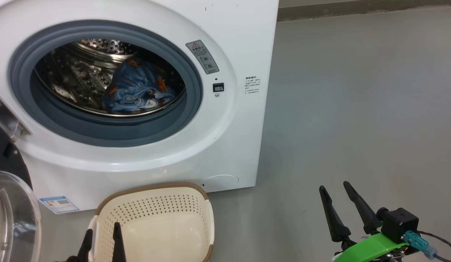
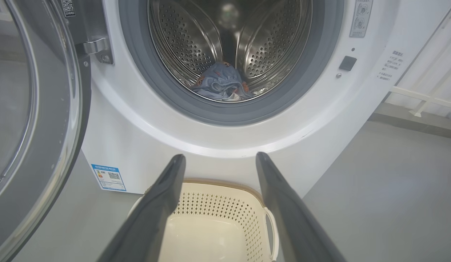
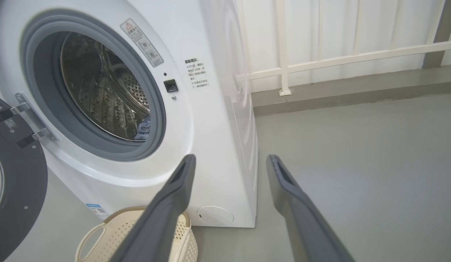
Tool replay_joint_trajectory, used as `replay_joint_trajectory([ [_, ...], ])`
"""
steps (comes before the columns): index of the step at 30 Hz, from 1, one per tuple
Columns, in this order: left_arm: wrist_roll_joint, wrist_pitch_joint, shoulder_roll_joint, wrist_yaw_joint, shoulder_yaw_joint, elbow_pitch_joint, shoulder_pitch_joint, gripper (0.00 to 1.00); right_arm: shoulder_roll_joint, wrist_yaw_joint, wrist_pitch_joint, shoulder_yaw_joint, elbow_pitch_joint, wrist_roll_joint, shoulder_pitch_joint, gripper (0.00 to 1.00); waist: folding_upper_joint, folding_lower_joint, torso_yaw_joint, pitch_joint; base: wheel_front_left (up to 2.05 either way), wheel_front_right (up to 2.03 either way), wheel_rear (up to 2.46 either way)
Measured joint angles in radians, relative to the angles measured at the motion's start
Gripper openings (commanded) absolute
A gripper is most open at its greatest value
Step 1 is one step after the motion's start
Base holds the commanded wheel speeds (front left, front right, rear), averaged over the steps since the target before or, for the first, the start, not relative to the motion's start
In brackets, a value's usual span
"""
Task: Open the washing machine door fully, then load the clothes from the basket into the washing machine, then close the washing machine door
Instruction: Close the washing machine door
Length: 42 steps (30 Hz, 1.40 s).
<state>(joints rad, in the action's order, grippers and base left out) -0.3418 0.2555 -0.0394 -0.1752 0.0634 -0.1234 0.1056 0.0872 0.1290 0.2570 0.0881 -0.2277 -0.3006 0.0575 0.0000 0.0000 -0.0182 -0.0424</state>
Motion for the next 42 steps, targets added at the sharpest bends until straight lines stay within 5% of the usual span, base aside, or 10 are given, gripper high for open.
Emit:
replay_joint_trajectory([
  [30,-0.004,0.000,0.000,-0.007,-0.005,-0.001,0.015,1.00,-0.004,0.000,0.000,-0.031,-0.037,0.009,-0.023,1.00,0.0000,0.0000,-0.006,-0.007,-0.01,0.01,0.00],
  [42,-0.004,0.000,0.000,-0.014,-0.004,-0.002,0.015,1.00,-0.004,0.000,0.000,-0.032,-0.037,0.010,-0.023,1.00,0.0000,0.0001,-0.007,-0.011,-1.17,1.17,0.00],
])
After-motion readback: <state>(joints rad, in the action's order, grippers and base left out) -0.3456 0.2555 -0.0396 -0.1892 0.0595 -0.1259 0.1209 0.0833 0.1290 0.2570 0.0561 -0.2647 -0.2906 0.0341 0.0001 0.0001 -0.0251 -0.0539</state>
